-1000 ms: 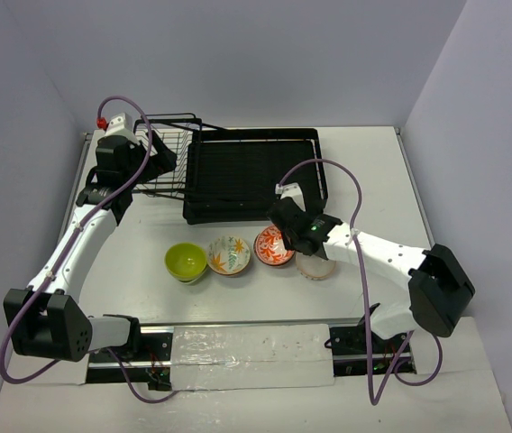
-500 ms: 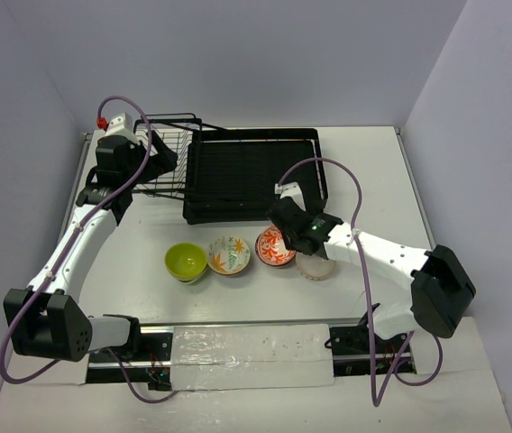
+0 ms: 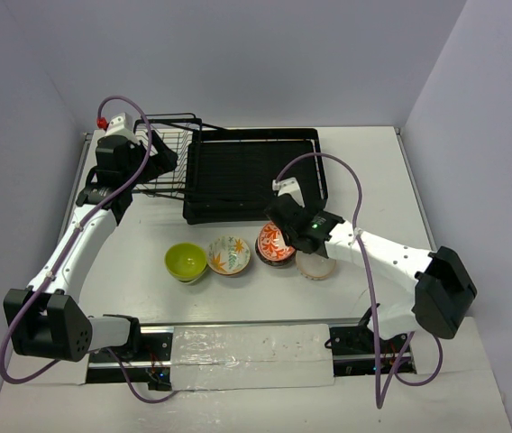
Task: Load the bowls into the dish rack
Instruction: Pick up the bowl from the bowl, then insert the bowl into the dish rack.
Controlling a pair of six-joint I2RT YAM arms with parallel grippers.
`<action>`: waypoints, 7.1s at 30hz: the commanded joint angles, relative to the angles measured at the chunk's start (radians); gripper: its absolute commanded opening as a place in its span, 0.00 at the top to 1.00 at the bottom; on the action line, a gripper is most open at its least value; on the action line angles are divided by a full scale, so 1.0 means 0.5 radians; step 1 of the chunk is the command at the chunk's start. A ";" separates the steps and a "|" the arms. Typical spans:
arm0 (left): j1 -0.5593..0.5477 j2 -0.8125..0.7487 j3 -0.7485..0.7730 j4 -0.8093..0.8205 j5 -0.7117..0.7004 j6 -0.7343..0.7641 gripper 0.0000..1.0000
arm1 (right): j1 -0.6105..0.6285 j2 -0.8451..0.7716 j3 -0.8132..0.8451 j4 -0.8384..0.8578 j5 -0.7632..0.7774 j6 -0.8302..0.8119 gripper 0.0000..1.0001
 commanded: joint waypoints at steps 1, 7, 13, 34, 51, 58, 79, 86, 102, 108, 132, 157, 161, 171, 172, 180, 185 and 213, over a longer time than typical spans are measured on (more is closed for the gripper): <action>-0.005 -0.040 0.085 0.016 0.022 -0.007 0.02 | 0.036 -0.114 0.162 0.038 0.095 -0.037 1.00; -0.005 -0.047 0.088 0.019 0.031 -0.010 0.02 | 0.054 -0.196 0.199 0.032 0.049 -0.086 1.00; -0.005 -0.053 0.085 0.016 0.031 -0.013 0.02 | 0.054 -0.261 0.211 0.035 0.165 -0.129 1.00; -0.005 -0.059 0.088 0.013 0.022 -0.007 0.02 | 0.051 -0.221 0.490 0.418 0.438 -0.745 1.00; -0.005 -0.068 0.091 0.007 0.022 -0.007 0.02 | -0.154 0.119 0.640 1.081 0.405 -1.386 1.00; -0.005 -0.065 0.091 0.004 0.025 -0.010 0.02 | -0.277 0.334 0.720 1.247 0.300 -1.604 1.00; -0.005 -0.034 0.100 -0.012 0.065 -0.029 0.02 | -0.412 0.828 0.880 1.977 0.086 -2.172 1.00; -0.005 -0.034 0.113 -0.027 0.062 -0.023 0.02 | -0.430 0.972 0.981 2.149 -0.043 -2.304 1.00; -0.005 -0.004 0.122 -0.039 0.077 -0.032 0.01 | -0.516 1.098 0.975 2.425 -0.267 -2.509 1.00; -0.005 0.027 0.149 -0.064 0.068 -0.023 0.01 | -0.574 1.095 0.935 2.480 -0.390 -2.552 1.00; 0.090 0.076 0.180 -0.070 0.203 -0.078 0.05 | -0.660 1.229 0.791 2.873 -0.780 -2.736 1.00; 0.161 0.064 0.195 -0.049 0.363 -0.118 0.09 | -0.752 1.488 0.656 3.431 -0.991 -2.822 1.00; 0.164 0.058 0.195 -0.046 0.384 -0.124 0.09 | -0.746 1.494 0.637 3.450 -1.004 -2.813 1.00; 0.170 0.058 0.195 -0.036 0.412 -0.133 0.09 | -0.731 1.576 0.625 3.508 -1.065 -2.822 1.00; 0.176 0.061 0.198 -0.036 0.424 -0.136 0.09 | -0.731 1.589 0.625 3.520 -1.065 -2.822 1.00; 0.191 0.070 0.202 -0.021 0.458 -0.148 0.10 | -0.731 1.644 0.659 3.526 -1.080 -2.822 1.00; 0.197 0.079 0.205 -0.015 0.482 -0.152 0.10 | -0.728 1.666 0.659 3.520 -1.086 -2.813 1.00; 0.207 0.042 0.192 0.007 0.513 -0.161 0.10 | -0.703 1.598 0.622 3.315 -1.154 -2.687 0.96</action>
